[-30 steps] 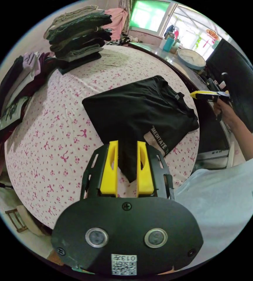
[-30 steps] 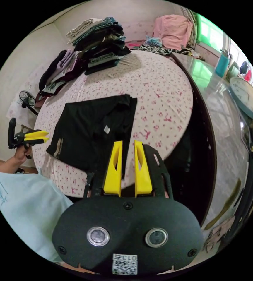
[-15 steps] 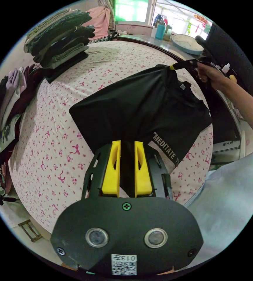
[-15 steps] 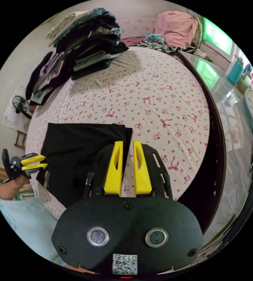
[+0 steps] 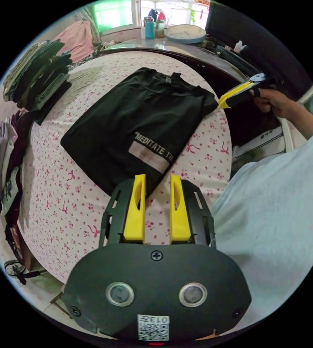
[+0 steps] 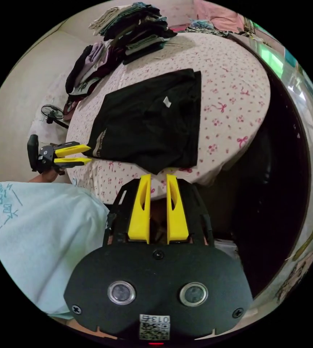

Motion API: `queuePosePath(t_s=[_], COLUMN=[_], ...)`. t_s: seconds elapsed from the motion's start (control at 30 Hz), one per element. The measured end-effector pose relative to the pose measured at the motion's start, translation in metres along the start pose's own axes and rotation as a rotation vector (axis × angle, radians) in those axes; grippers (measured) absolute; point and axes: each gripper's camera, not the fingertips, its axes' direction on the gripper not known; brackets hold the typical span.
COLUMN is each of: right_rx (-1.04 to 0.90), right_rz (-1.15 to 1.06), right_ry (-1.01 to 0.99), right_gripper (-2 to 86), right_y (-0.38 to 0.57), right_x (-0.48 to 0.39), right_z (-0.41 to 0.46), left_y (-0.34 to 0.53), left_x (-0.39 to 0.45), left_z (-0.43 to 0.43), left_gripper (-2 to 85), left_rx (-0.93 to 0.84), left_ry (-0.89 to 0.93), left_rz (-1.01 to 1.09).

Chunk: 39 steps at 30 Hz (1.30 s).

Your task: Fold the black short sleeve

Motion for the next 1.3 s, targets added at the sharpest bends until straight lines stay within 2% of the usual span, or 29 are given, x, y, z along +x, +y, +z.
queuePosePath(t_s=[0.17,0.4,0.53,0.63,0.73,0.83,0.93,1.07,1.17,1.3], right_rx=[0.001,0.145,0.071,0.130,0.212,0.244,0.152,0.053,0.048,0.170], right_rz=[-0.020,-0.258,-0.229,-0.172,-0.180,-0.252,-0.331,-0.357,-0.333,-0.337], right_ry=[-0.004,0.224,0.290,0.261,0.316,0.275,0.209,0.147,0.104,0.142], right_gripper=[3.0,0.7,0.3,0.1,0.0,0.0,0.1,0.1,0.1,0.0], right_y=[-0.014,-0.003,0.000,0.001,-0.006,-0.031,-0.068,-0.108,-0.118,-0.135], right_x=[-0.010,-0.039,-0.023,-0.018,-0.031,-0.057,-0.083,-0.096,-0.083,-0.078], right_z=[0.007,-0.018,0.008,-0.009,-0.029,-0.026,0.005,0.041,0.036,0.009], left_y=[-0.012,-0.010,-0.007,-0.001,0.007,-0.002,-0.025,-0.042,-0.029,-0.015], left_x=[-0.008,-0.013,-0.015,-0.025,-0.040,-0.059,-0.079,-0.101,-0.113,-0.123], left_z=[0.013,0.018,0.020,0.016,0.000,-0.008,0.000,0.033,0.034,0.021], left_gripper=[8.5,7.1,6.9,6.7,6.1,4.7,2.0,0.6,0.1,-0.1], left_rx=[-0.041,-0.048,-0.051,-0.057,0.019,0.076,0.081,-0.043,-0.048,0.014], left_ry=[0.030,0.052,0.040,0.080,0.119,0.057,0.032,0.041,0.068,0.017], left_rz=[-0.030,-0.045,-0.048,-0.070,-0.134,-0.200,-0.239,-0.265,-0.300,-0.346])
